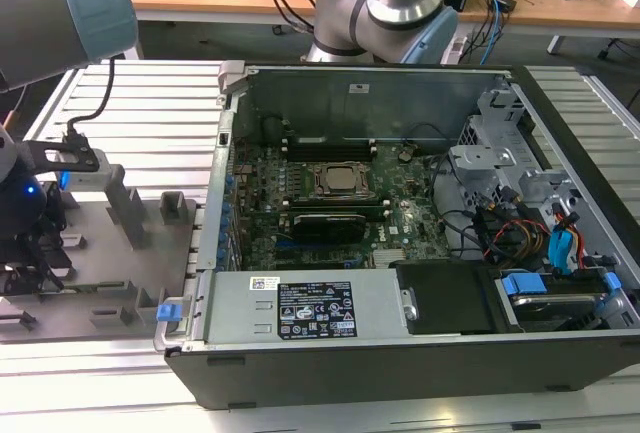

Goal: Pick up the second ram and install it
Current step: 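Pick up the second ram and move it above second insertion slot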

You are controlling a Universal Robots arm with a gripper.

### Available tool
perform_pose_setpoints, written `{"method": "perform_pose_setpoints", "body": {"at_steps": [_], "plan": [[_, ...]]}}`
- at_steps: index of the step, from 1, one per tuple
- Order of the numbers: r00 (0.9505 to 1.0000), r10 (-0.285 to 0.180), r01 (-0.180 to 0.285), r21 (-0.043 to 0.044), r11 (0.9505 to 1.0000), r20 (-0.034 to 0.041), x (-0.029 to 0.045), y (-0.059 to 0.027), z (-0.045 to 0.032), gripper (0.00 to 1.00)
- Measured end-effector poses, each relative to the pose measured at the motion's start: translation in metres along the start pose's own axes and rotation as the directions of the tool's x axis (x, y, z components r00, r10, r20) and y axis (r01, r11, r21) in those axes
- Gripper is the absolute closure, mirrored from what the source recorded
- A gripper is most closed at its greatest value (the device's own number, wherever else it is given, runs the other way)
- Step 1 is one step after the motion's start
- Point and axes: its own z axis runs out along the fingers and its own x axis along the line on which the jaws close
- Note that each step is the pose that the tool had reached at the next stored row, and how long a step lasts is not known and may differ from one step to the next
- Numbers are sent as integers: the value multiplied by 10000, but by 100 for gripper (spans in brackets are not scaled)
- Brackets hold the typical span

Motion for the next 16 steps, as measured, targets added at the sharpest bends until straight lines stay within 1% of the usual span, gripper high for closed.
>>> {"method": "perform_pose_setpoints", "body": {"at_steps": [5,11,16], "plan": [[10000,0,0,0,10000,0,6,-1,35,64],[10000,0,0,1,10000,1,6,-2,59,64],[10000,0,0,1,10000,1,7,-5,103,64]]}}
